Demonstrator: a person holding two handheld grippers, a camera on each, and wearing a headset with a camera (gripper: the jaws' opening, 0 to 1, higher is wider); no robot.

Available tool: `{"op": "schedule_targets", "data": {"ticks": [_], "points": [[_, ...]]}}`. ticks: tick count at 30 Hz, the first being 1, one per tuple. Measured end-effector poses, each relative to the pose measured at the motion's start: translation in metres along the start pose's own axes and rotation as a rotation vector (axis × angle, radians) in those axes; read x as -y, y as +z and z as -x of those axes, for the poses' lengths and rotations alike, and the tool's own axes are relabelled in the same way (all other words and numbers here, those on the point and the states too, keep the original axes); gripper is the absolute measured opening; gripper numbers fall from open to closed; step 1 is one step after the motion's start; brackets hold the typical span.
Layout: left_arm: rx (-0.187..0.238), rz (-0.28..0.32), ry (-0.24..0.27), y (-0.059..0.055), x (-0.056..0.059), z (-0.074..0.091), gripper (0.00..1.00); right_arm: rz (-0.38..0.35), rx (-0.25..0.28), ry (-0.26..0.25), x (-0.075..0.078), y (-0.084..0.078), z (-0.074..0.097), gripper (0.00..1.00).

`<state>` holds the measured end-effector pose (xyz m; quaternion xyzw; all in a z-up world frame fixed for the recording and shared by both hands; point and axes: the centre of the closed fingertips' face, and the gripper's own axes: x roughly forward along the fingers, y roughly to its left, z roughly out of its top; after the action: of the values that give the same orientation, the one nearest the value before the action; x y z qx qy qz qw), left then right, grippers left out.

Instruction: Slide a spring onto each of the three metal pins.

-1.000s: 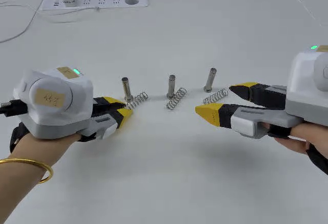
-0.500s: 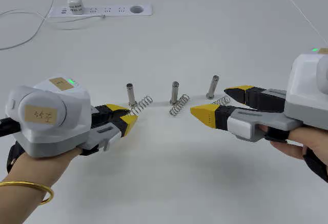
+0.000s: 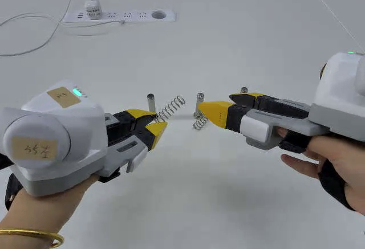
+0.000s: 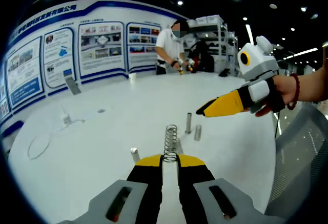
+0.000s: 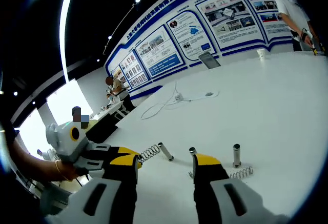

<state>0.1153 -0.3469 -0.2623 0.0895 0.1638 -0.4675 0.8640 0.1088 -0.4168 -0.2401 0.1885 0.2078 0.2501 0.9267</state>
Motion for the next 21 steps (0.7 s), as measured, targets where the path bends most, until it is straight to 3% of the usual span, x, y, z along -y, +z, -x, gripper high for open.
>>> {"op": "schedule_targets", "data": {"ticks": [4, 12, 17, 21], "points": [[0.046, 0.03, -0.003, 0.011, 0.003, 0.004, 0.1, -0.006, 0.013, 0.021, -0.008, 0.003, -0.005, 0.42], [0.139, 0.138, -0.018, 0.029, 0.009, 0.011, 0.1, -0.108, 0.067, 0.074, -0.025, 0.014, -0.012, 0.37], [0.165, 0.141, -0.036, 0.034, 0.014, 0.017, 0.1, -0.19, 0.094, 0.136, -0.04, 0.02, -0.014, 0.3], [0.191, 0.146, -0.048, 0.038, 0.017, 0.022, 0.1, -0.227, 0.1, 0.155, -0.044, 0.021, -0.016, 0.27]]}}
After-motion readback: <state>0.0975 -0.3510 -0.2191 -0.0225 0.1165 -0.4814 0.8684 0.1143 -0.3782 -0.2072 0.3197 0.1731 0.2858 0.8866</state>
